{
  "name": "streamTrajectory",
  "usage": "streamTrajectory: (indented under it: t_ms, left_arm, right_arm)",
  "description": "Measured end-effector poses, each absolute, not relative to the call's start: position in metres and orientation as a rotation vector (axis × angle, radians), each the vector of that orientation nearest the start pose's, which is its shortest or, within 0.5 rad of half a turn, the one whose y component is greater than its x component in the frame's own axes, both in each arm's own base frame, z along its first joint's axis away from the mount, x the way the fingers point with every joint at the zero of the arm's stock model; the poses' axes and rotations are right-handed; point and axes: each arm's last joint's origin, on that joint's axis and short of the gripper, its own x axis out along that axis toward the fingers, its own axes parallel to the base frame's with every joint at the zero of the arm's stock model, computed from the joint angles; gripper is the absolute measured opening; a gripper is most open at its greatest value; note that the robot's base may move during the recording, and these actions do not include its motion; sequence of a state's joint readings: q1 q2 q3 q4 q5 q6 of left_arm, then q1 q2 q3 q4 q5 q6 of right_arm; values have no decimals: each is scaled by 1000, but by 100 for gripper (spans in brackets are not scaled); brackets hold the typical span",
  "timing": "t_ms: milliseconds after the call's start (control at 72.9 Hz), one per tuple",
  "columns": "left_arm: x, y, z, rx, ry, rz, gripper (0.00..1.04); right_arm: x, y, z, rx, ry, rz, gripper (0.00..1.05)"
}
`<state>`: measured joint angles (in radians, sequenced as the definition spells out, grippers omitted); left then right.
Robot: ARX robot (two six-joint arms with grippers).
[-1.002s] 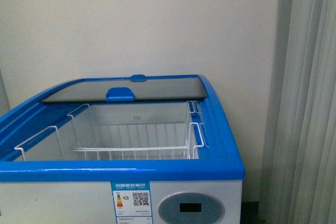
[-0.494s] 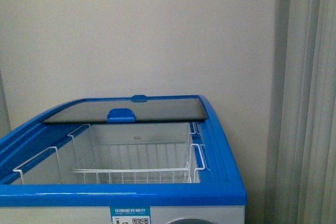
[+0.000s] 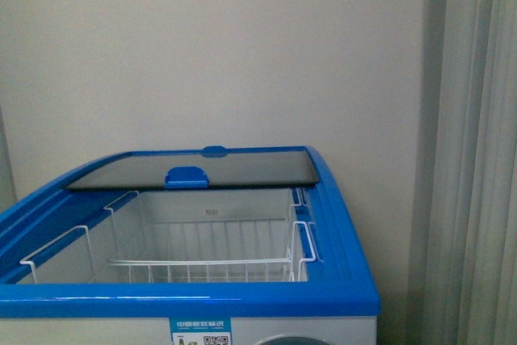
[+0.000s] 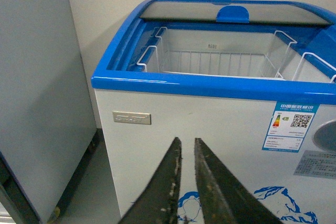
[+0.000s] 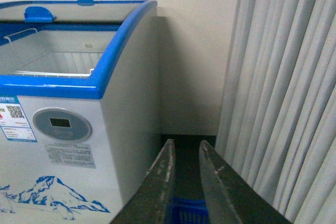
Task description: Put drink in fridge
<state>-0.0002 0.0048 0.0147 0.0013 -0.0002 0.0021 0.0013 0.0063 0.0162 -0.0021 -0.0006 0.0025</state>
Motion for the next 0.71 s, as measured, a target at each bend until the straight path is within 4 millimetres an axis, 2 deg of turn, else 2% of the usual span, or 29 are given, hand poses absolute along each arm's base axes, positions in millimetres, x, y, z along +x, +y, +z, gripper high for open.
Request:
streamTrajectory:
  t_ms: [247, 261, 370, 425, 713]
  left_arm:
    - [97, 0, 168, 2, -11, 0, 64]
    - [97, 0, 168, 2, -11, 0, 68]
    - [97, 0, 168, 2, -11, 0, 89]
    - [97, 0, 168, 2, -11, 0, 98]
    - [97, 0, 168, 2, -11, 0, 97]
  right_arm:
    - [97, 0, 168, 2, -8, 2, 66]
    - [97, 0, 168, 2, -8, 2, 71]
    - [97, 0, 168, 2, -8, 2, 91]
    - [97, 0, 168, 3, -8, 2, 98]
    - [97, 0, 168, 3, -8, 2, 97]
